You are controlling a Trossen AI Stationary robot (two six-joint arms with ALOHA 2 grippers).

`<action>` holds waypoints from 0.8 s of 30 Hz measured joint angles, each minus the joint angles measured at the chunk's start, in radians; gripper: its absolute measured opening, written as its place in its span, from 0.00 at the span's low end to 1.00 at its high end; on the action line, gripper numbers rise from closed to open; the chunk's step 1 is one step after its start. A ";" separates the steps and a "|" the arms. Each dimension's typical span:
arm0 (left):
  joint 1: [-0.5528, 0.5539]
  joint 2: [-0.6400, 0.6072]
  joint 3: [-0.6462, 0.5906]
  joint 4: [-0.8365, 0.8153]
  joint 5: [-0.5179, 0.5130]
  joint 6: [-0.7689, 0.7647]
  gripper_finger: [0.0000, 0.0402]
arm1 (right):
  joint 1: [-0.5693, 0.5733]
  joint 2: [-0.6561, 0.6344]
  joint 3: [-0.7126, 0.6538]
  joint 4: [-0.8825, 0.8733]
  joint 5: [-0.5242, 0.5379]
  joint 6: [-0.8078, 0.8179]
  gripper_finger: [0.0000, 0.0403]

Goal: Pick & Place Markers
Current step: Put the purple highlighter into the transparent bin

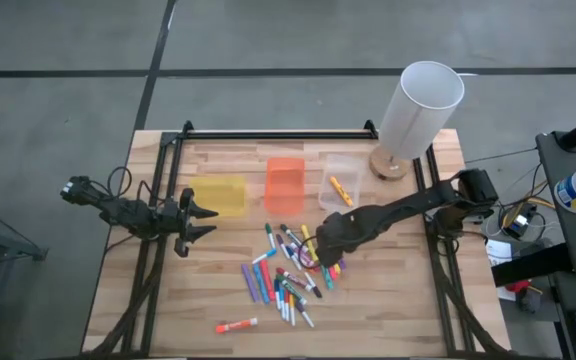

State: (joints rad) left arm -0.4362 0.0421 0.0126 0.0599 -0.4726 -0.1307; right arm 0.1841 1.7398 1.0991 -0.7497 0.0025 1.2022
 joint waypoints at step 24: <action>0.000 0.000 0.000 0.000 0.000 0.000 0.44 | -0.002 0.087 -0.008 0.000 -0.028 -0.052 0.20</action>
State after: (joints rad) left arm -0.4363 0.0422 0.0127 0.0601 -0.4725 -0.1307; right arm 0.1822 1.8269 1.0916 -0.7500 -0.0258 1.1506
